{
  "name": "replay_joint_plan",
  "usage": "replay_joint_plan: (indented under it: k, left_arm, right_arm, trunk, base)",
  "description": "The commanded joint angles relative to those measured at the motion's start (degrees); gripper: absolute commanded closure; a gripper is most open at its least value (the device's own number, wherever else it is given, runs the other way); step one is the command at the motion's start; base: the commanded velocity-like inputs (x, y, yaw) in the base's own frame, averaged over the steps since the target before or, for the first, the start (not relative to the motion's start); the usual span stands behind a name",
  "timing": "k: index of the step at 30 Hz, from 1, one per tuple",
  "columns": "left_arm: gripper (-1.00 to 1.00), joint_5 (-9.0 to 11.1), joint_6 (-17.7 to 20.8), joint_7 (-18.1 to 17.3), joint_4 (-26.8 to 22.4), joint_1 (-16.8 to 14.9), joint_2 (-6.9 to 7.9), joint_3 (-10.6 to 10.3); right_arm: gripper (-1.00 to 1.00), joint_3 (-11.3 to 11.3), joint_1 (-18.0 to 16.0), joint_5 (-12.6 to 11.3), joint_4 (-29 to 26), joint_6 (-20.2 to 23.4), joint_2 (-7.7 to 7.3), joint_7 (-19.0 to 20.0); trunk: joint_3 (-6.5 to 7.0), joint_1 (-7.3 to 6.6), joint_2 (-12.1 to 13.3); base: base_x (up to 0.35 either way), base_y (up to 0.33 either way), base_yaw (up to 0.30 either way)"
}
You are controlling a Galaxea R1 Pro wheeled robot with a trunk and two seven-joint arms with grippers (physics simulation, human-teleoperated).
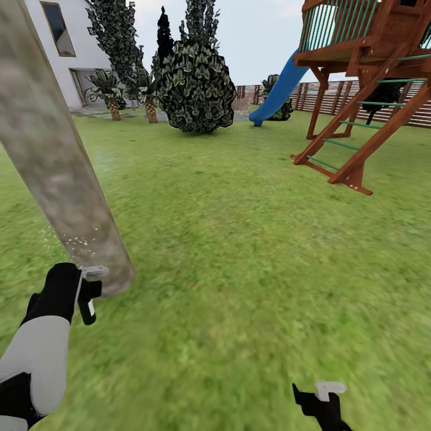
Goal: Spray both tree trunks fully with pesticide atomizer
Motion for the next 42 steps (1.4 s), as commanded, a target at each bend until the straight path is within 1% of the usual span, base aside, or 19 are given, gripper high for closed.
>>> replay_joint_plan:
  k: [1, 3, 5, 6, 8, 9, 12, 15, 24, 30, 33, 35, 42]
  left_arm:
    - [1.00, -0.61, 0.18, -0.58, 0.07, -0.04, 0.02, 0.16]
    - [1.00, -0.61, 0.34, -0.58, 0.18, -0.04, 0.18, 0.16]
    - [1.00, -0.57, 0.52, -0.58, 0.21, -0.10, 0.31, -0.22]
    - [1.00, -0.54, 0.68, -0.65, 1.35, -0.12, 0.48, -2.46]
    - [1.00, -0.53, 0.68, -0.67, 2.81, -0.20, 0.56, -3.11]
    - [1.00, -0.53, 0.68, -0.67, 3.46, -0.14, 0.53, -3.23]
    - [1.00, -0.53, 0.60, -0.67, 4.78, -0.02, 0.34, -3.39]
    - [1.00, -0.54, 0.51, -0.67, 6.46, -0.02, 0.18, -3.40]
    - [1.00, -0.53, 0.58, -0.67, 6.70, 0.01, 0.09, -3.33]
    - [1.00, -0.53, 0.58, -0.67, 6.70, -0.02, -0.19, -3.19]
    - [1.00, -0.53, 0.58, -0.67, 6.70, -0.04, -0.12, -3.16]
    - [1.00, -0.53, 0.58, -0.67, 6.70, -0.04, -0.11, -3.20]
    - [1.00, -0.53, 0.58, -0.67, 6.70, -0.04, -0.28, -3.15]
  right_arm:
    - [-1.00, -0.53, 0.17, 0.14, 0.03, -0.19, 0.33, 0.42]
    - [-1.00, -0.53, 0.77, 0.19, 0.02, -0.19, 0.59, 0.33]
    - [-1.00, -0.57, 1.30, 0.17, 0.02, -0.22, 0.32, 0.31]
    - [-1.00, -0.53, 1.45, 0.15, 0.01, -0.26, -1.65, 0.31]
    - [-1.00, -0.53, 1.50, 0.14, -0.01, -0.27, -2.85, 0.31]
    - [-1.00, -0.53, 1.50, 0.16, -0.03, -0.27, -3.00, 0.31]
    - [-1.00, -0.53, 1.56, 0.20, -0.06, -0.28, -3.10, 0.33]
    - [-1.00, -0.53, 1.57, 0.22, -0.06, -0.28, -3.11, 0.39]
    - [-1.00, -0.44, 1.66, 0.23, 0.02, -0.28, -3.11, 0.39]
    - [-1.00, -0.44, 1.66, 0.23, 0.02, -0.28, -3.11, 0.40]
    - [-1.00, -0.52, 2.32, 0.24, 0.02, -0.28, -3.17, 0.35]
    - [-1.00, -0.52, 2.68, 0.23, -0.05, -0.28, -3.41, 0.34]
    - [-1.00, -0.53, 2.71, 0.23, -0.06, -0.28, -3.41, 0.31]
  trunk:
    - [-0.05, -0.01, -0.02]
    - [-0.05, -0.01, -0.02]
    - [-0.05, -0.01, -0.02]
    - [-0.05, -0.01, -0.02]
    - [-0.05, -0.01, -0.02]
    - [-0.05, -0.01, -0.02]
    - [-0.05, -0.01, -0.02]
    - [-0.05, -0.01, -0.02]
    - [-0.13, -0.01, -0.02]
    - [-0.14, -0.01, -0.02]
    - [-0.14, -0.01, -0.02]
    - [-0.14, -0.01, -0.02]
    - [-0.14, -0.01, -0.02]
  base:
    - [0.000, 0.000, 0.000]
    - [0.000, 0.000, 0.000]
    - [0.000, 0.000, 0.000]
    - [0.000, 0.000, 0.000]
    - [0.000, 0.000, 0.000]
    - [0.000, 0.000, 0.000]
    - [0.000, 0.000, 0.032]
    - [0.000, 0.000, 0.237]
    - [0.015, 0.000, 0.254]
    - [0.213, -0.126, 0.018]
    - [0.230, -0.183, 0.000]
    - [0.166, -0.233, 0.000]
    - [0.106, -0.261, 0.000]
